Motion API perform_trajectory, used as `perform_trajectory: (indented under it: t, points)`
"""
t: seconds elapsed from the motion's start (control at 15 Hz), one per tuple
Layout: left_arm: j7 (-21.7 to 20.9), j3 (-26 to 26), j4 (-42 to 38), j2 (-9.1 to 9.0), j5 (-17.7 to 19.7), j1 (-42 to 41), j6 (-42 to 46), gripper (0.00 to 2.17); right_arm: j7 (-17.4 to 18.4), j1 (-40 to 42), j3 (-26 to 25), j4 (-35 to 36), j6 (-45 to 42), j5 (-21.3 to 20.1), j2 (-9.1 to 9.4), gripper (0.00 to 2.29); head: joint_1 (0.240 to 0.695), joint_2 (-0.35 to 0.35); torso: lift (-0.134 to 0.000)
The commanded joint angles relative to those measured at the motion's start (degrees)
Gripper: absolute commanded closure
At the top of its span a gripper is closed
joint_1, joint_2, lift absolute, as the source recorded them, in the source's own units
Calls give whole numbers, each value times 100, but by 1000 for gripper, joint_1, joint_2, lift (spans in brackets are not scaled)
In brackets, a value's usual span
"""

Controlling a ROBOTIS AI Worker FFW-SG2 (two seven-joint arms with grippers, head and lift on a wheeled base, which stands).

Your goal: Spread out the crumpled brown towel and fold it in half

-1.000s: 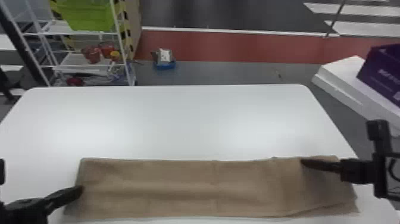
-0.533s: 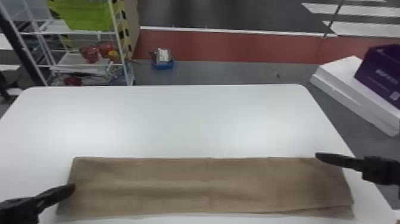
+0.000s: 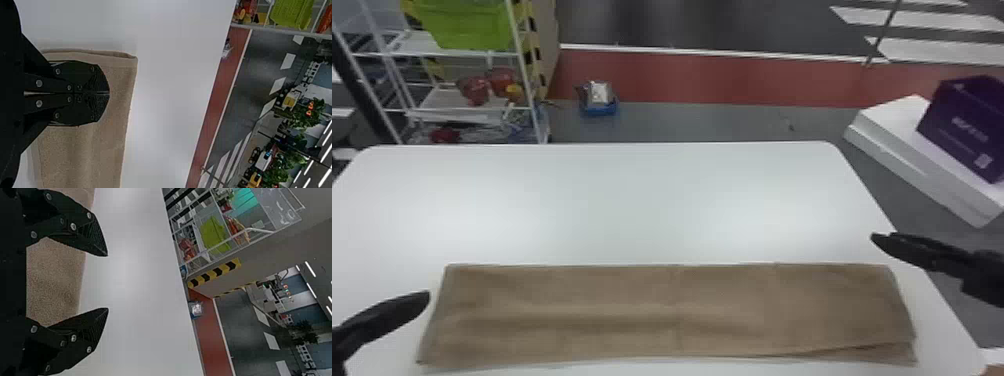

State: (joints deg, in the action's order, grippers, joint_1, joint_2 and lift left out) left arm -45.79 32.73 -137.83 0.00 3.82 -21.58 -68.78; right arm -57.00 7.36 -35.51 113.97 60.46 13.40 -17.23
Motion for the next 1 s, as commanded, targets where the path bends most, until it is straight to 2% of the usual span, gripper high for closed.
perform_trajectory:
  t: [0.0, 0.07, 0.13, 0.93]
  points:
    - [44, 66, -77, -15, 171, -22, 9, 1433, 40, 107, -70, 117, -20, 48, 88, 49, 695, -87, -123]
    - [70, 40, -86, -15, 171, -30, 9, 1015, 40, 142, -52, 117, -20, 22, 97, 49, 695, -87, -123]
    - [88, 31, -68, -15, 154, -30, 9, 464, 40, 160, -43, 117, -20, 22, 97, 49, 695, -86, -123]
    - [70, -13, -42, -15, 136, -83, 9, 437, 14, 248, 62, 108, 67, -13, 97, 66, 695, -78, -123]
